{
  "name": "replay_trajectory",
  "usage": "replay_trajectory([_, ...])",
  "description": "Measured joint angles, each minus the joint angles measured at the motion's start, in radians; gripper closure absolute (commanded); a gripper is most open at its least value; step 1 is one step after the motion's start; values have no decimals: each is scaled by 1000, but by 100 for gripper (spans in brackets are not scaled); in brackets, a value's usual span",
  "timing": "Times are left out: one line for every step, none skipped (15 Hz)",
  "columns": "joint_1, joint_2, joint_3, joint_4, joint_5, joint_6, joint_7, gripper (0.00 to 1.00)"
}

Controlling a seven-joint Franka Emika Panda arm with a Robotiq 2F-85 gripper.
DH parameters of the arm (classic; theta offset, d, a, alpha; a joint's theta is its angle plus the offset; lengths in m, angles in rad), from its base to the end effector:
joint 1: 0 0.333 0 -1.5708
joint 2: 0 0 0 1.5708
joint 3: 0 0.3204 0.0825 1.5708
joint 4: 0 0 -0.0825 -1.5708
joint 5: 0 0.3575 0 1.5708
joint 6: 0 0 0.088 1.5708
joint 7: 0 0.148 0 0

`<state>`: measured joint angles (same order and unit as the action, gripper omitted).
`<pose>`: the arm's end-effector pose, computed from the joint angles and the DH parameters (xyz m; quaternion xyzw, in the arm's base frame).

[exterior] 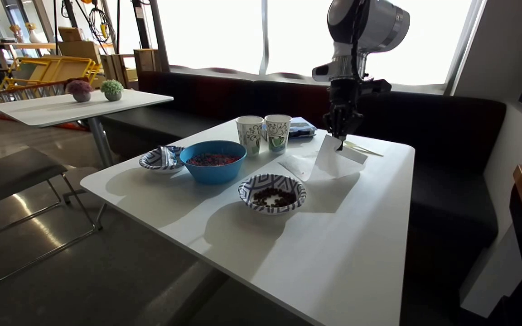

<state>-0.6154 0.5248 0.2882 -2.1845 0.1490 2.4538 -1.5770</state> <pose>0.4872 -0.1496 0.1254 -0.8401 -0.5168 -0.0223 0.1634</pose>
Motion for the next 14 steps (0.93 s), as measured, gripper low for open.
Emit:
replay_trajectory([0,0,-2,1,0,0,-1,100])
replay_trajectory([0,0,-3,1,0,0,-1,100])
replay_trajectory([10,0,-14,3,3,0,-2,100])
replay_trajectory([30,0,-35,9,4,0,-3,100])
replay_trajectory([52,0,-57,17,4,0,-4,100])
replay_trajectory([74,2,-78,27,4,0,-4,100])
replay_trajectory([96,5,-97,38,4,-4,-4,100])
replay_trajectory([116,9,-112,49,4,-14,-5,100])
replay_trajectory([133,14,-123,64,4,-32,-8,100])
replay_trajectory([148,22,-132,79,4,-52,-17,100])
replay_trajectory([163,31,-140,94,3,-70,-26,100])
replay_trajectory([176,41,-147,111,2,-88,-38,100])
replay_trajectory([190,53,-155,128,-1,-105,-48,100])
replay_trajectory([203,67,-165,145,-3,-117,-56,100])
